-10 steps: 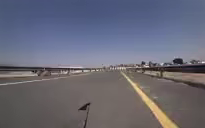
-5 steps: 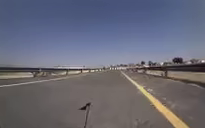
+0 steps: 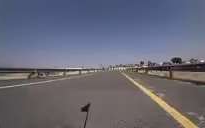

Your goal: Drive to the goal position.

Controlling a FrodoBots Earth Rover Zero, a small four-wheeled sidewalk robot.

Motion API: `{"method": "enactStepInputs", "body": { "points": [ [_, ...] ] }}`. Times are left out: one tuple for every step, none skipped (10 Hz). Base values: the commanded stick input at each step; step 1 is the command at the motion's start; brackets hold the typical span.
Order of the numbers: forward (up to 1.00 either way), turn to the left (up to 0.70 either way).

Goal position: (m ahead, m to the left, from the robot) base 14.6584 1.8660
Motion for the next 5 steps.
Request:
{"method": "enactStepInputs", "body": {
  "points": [
    [1.0, 0.0],
    [1.0, 0.0],
    [1.0, -0.01],
    [1.0, -0.02],
    [1.0, -0.11]
  ]
}}
